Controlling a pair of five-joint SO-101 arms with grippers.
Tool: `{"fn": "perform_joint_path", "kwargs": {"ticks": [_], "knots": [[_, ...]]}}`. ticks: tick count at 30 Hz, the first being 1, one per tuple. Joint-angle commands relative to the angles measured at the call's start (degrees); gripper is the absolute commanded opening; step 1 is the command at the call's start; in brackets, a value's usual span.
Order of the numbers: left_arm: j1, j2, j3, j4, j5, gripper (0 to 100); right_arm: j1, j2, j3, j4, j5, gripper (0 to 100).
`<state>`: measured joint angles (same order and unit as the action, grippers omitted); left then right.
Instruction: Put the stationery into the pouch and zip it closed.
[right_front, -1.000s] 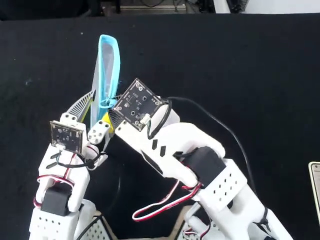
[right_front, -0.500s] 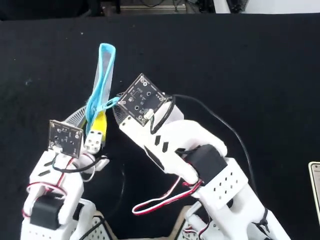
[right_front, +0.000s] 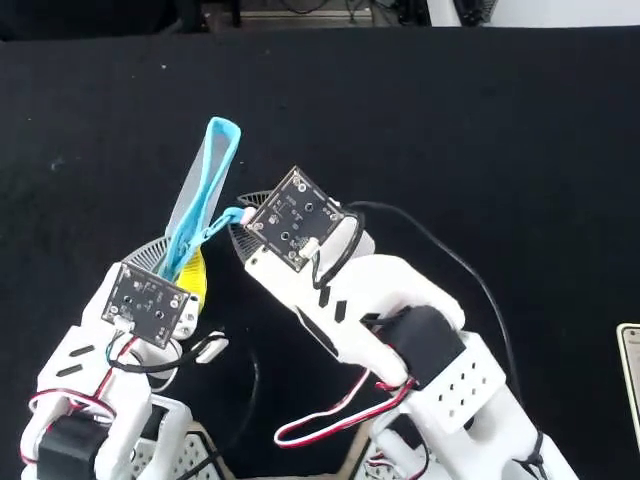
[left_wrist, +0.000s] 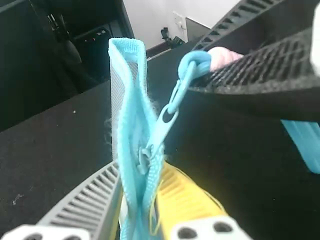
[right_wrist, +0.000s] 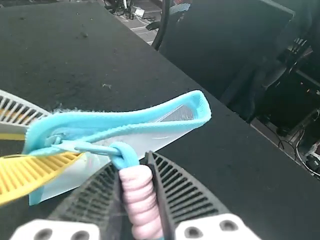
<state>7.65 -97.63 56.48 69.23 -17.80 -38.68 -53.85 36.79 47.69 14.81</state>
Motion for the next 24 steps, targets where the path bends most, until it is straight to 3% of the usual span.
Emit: {"fn": "perform_joint_path", "kwargs": {"ticks": [1, 7, 12, 24], "knots": [[-0.9, 0.3, 2.6, 0.4, -0.7, 3, 2.5, -2.5, -1.0, -1.4, -0.4, 1.0], [-0.9, 0.3, 2.8, 1.0, -0.4, 4, 5.4, -2.4, -0.8, -1.8, -0.4, 1.0], [-0.9, 0.3, 2.4, 1.0, -0.4, 19, 5.4, -2.3, -0.7, -1.8, -0.4, 1.0], [-0.5, 0.3, 2.9, 0.6, -0.4, 19, 5.4, -2.2, -0.7, -1.7, -0.4, 1.0]]}}
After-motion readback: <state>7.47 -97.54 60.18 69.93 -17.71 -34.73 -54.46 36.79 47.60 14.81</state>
